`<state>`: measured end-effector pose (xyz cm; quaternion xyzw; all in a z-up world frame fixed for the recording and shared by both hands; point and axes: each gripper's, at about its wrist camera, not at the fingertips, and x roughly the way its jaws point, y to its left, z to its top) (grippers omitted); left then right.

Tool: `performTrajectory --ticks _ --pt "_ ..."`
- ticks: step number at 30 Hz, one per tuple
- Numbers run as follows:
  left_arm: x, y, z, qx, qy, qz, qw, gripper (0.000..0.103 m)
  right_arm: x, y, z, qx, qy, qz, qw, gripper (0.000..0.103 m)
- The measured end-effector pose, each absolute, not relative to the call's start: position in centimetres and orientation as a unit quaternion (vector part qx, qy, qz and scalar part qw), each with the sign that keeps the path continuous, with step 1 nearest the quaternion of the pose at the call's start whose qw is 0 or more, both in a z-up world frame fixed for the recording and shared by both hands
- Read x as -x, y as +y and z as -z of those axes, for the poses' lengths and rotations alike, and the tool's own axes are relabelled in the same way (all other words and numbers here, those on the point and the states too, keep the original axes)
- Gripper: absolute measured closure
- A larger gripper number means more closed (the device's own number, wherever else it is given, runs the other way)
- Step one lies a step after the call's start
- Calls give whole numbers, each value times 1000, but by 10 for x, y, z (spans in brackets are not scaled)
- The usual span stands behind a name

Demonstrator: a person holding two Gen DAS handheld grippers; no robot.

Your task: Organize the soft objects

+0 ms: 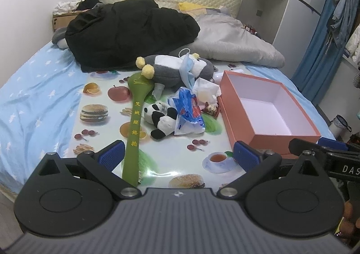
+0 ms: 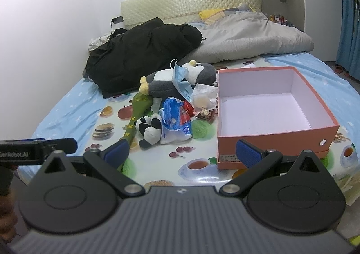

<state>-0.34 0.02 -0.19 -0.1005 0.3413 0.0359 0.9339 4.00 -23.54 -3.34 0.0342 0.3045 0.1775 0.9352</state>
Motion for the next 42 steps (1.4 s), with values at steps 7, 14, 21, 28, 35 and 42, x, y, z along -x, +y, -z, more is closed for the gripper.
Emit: performTrajectory --ticks 7,14,21,28,35,42 --pt "3 6 7 109 342 -43 932 0 -44 -232 38 -32 313 -182 932 0" --pt "1 6 12 112 344 -42 931 0 -47 -233 40 -37 317 -181 930 0" --pt "-3 6 18 115 351 -42 928 0 -50 -233 48 -36 322 -180 929 0" --pt "-19 12 31 120 362 -42 924 0 -63 -229 57 -40 337 -178 923 0" --pt "-55 26 51 128 386 -45 913 0 -95 -217 64 -42 351 -175 919 0" --pt "-103 44 67 135 403 -43 904 0 -134 -197 76 -52 383 -194 901 0"
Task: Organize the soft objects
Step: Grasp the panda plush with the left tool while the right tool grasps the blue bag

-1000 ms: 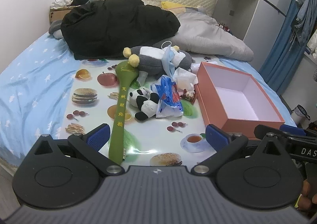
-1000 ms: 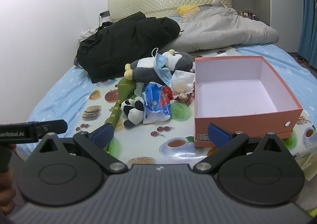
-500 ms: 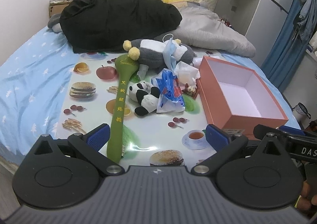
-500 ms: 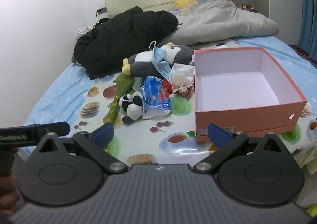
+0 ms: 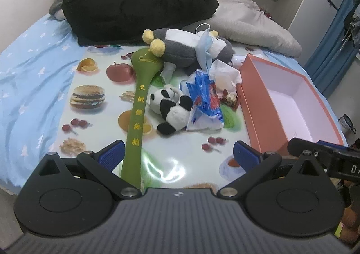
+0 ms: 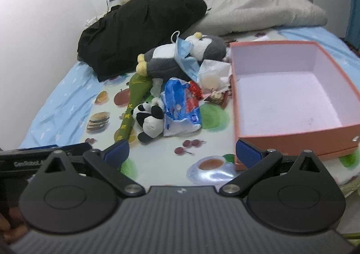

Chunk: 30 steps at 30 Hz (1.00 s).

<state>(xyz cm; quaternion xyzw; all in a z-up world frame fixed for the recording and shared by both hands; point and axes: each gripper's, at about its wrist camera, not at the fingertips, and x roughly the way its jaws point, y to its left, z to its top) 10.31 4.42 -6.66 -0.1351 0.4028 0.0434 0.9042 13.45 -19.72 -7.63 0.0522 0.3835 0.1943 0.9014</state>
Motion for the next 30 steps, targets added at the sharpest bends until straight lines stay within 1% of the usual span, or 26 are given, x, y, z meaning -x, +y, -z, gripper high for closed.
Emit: performTrajectory --ticks 8,17,18,20,21,22,27,30 --pt "-151 61 81 145 407 -24 902 0 -181 -179 84 -73 395 -204 893 0" --pt "-179 77 117 151 420 -30 894 0 -224 -151 102 -73 404 -239 880 1" --pt "-181 78 122 157 419 -25 894 0 -227 -149 104 -73 407 -244 877 3" --pt "-185 78 128 164 416 -20 894 1 -235 -143 108 -66 413 -246 874 15" --pt "-188 78 132 168 415 -17 894 1 -239 -141 110 -60 417 -245 873 19" --pt "-189 77 135 170 411 -14 895 2 -243 -138 112 -55 419 -241 874 28" --pt "-210 75 154 187 416 7 890 13 -266 -134 129 -59 434 -238 867 34" --pt "-224 71 168 185 429 18 884 15 -279 -131 141 -61 441 -241 863 34"
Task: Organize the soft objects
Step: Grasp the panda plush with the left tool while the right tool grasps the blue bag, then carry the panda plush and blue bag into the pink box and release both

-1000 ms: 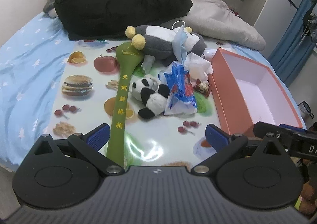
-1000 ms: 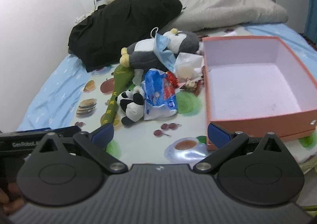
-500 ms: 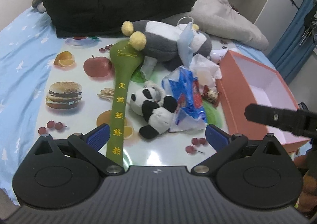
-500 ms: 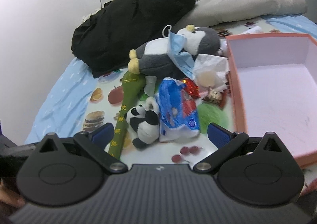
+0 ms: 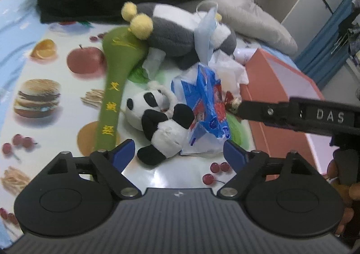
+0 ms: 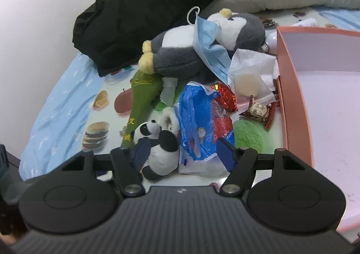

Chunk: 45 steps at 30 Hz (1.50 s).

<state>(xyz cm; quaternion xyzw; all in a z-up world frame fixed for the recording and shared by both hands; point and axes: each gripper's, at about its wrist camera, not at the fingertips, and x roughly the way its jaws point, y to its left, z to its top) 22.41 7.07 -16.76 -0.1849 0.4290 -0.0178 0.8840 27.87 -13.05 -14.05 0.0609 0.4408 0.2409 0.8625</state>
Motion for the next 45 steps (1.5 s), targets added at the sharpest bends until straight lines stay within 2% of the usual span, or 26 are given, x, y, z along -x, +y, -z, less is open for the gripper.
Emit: performTrajectory --ticks 6,12,15,17,21,22,25,28,39,45 --pt "-247 67 192 176 446 19 878 15 -304 -122 164 -57 452 -230 860 34" --pt "-263 69 207 179 452 20 874 24 -330 -116 187 -73 481 -224 845 33" --pt "-269 71 210 175 450 10 876 25 -335 -112 193 -60 496 -209 841 37" --pt "-272 70 211 177 452 16 874 25 -338 -110 198 -59 504 -215 834 52" --pt "-280 68 219 176 465 9 868 25 -340 -106 205 -66 516 -225 824 61" --pt "-282 68 221 175 467 7 867 25 -341 -104 207 -68 517 -230 822 66" --pt "-284 66 228 174 480 5 860 38 -342 -102 210 -66 516 -233 822 84" --pt "-281 70 228 185 480 0 858 44 -341 -103 204 -68 518 -232 821 91" --pt "-257 73 201 193 465 -13 864 46 -310 -116 180 -45 495 -233 836 93" --pt "-242 72 197 182 448 -8 875 46 -294 -120 186 -21 476 -233 848 95"
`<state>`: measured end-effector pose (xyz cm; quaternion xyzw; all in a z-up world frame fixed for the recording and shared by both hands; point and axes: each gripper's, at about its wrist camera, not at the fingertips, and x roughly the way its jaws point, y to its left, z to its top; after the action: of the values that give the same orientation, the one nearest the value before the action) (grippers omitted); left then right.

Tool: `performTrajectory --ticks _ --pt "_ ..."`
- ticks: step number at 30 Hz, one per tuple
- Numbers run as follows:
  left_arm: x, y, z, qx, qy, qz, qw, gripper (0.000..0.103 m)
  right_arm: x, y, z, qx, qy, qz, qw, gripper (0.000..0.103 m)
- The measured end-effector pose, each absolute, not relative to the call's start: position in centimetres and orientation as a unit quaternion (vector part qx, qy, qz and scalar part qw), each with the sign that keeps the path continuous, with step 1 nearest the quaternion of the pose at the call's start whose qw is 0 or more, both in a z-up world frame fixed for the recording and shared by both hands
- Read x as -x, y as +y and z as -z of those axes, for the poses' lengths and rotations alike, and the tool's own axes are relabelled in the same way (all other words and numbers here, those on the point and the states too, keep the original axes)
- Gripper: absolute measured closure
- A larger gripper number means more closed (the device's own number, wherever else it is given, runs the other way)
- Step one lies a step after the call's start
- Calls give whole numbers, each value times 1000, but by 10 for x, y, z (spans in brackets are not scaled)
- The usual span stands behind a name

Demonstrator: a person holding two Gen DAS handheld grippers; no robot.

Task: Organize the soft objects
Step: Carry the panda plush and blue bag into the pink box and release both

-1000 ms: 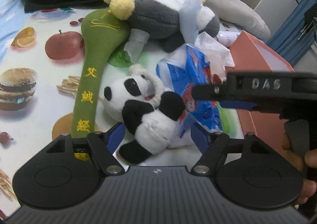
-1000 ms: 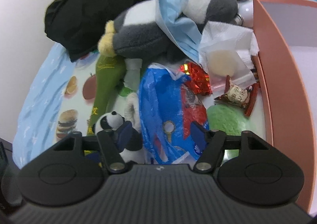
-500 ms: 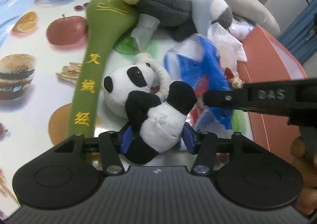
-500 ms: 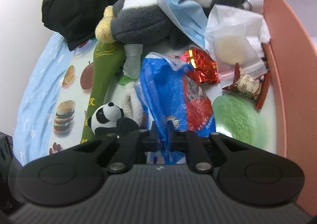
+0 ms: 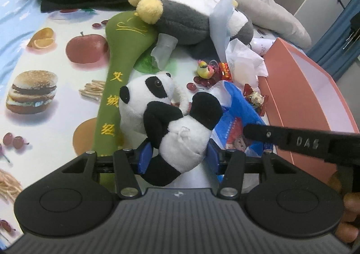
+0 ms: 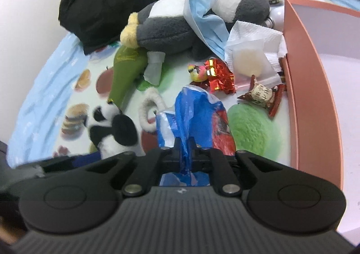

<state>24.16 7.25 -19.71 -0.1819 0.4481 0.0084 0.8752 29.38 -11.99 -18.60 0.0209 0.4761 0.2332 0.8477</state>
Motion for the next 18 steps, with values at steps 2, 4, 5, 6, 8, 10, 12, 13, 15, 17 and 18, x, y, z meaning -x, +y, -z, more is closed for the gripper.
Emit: performTrajectory --ticks 2,4,5,6,8,10,12,13,15,17,18 --pt "-234 76 196 192 446 -10 874 46 -287 -124 188 -33 478 -238 845 95" --pt "-226 76 193 195 439 -8 877 46 -279 -127 187 -28 472 -241 848 95" --pt "-221 76 191 193 436 -10 879 46 -276 -128 187 -24 468 -242 850 95" --pt "-218 75 191 192 436 -11 879 46 -273 -129 187 -23 465 -242 852 95" --pt "-211 72 189 185 439 -16 879 46 -268 -133 187 -25 462 -241 853 95" --pt "-204 70 186 178 436 -15 882 46 -261 -135 184 -20 455 -245 856 95" --pt "-198 68 183 177 432 -11 884 46 -257 -137 182 -18 449 -247 859 95" --pt "-196 67 182 178 431 -9 885 46 -255 -139 181 -20 447 -249 859 95" --pt "-194 65 179 178 429 -5 886 46 -249 -142 176 -19 439 -249 863 95" --pt "-192 62 174 176 425 1 888 46 -243 -145 170 -19 431 -251 867 95" --pt "-191 61 171 177 423 3 889 46 -241 -146 167 -21 427 -253 868 95"
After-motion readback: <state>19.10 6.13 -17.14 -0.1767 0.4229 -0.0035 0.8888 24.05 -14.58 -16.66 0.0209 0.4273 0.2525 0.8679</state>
